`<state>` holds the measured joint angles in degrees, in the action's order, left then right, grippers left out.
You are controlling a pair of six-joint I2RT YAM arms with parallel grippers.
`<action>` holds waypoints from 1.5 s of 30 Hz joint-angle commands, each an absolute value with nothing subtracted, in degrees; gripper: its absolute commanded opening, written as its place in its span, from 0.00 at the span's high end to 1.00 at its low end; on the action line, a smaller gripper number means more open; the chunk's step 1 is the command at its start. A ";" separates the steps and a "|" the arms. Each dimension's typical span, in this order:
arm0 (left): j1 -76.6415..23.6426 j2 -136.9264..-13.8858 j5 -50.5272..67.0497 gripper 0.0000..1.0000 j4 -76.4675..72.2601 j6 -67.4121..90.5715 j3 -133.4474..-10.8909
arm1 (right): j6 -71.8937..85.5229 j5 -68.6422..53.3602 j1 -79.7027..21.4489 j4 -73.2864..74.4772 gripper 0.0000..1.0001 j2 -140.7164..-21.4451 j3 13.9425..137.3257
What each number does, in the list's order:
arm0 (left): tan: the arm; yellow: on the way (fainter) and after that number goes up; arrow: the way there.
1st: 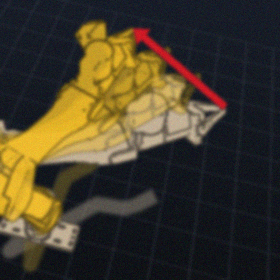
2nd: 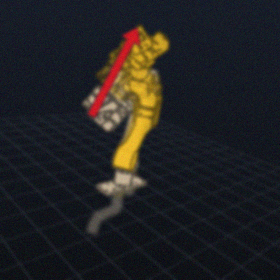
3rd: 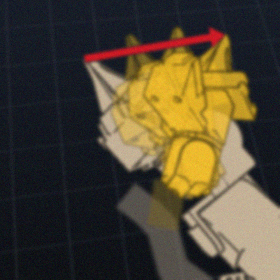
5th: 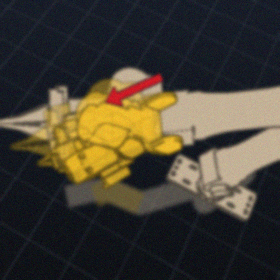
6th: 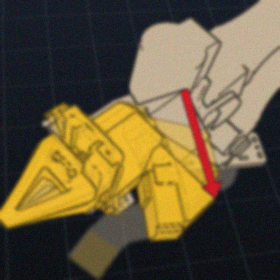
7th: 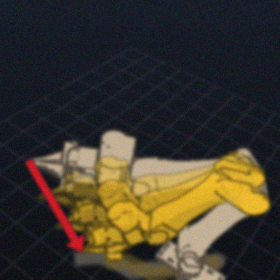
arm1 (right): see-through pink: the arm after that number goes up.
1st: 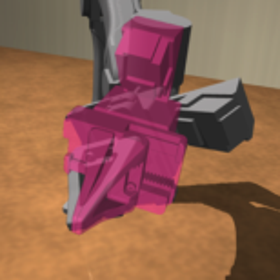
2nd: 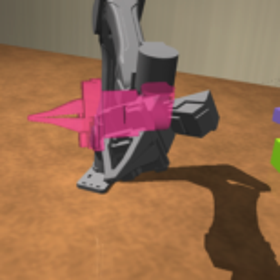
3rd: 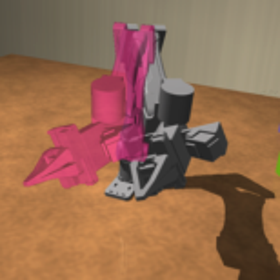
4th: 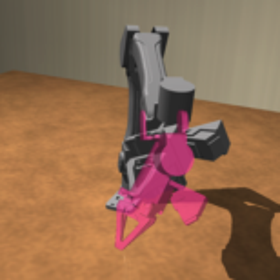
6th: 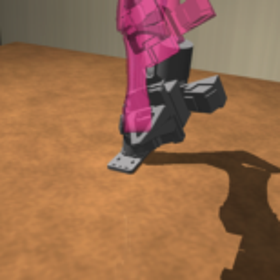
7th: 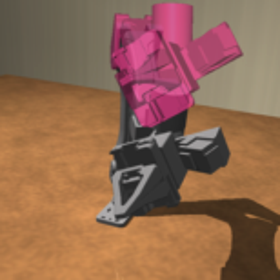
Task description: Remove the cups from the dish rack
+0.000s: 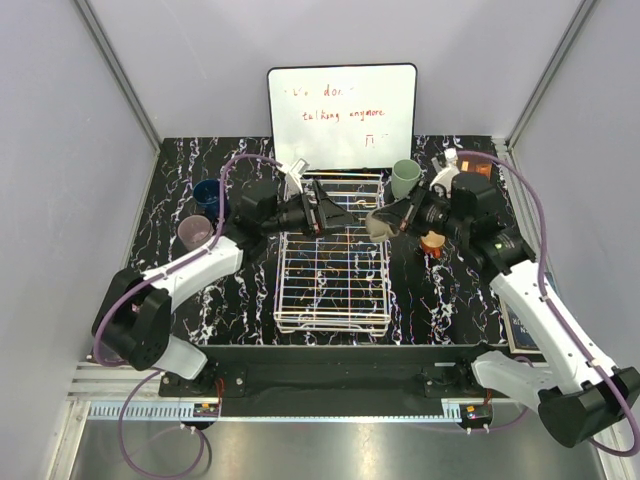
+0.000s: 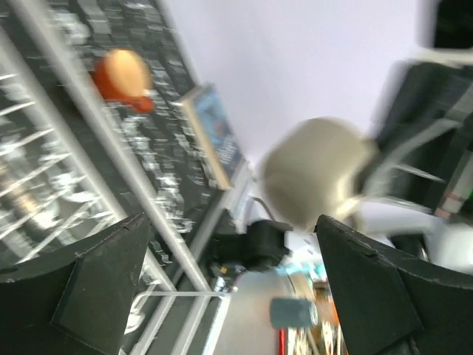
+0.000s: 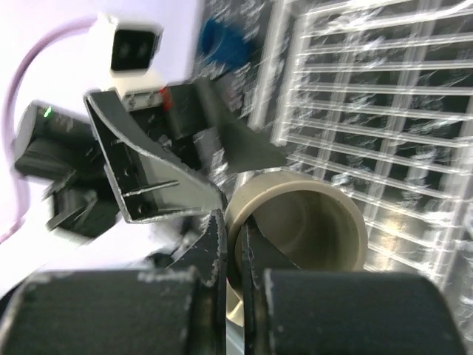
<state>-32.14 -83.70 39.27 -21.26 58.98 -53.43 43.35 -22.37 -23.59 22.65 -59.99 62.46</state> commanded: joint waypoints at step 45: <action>-30.50 -68.03 13.01 0.01 16.88 46.41 -49.83 | 42.63 25.58 -17.14 27.60 1.00 -78.13 45.09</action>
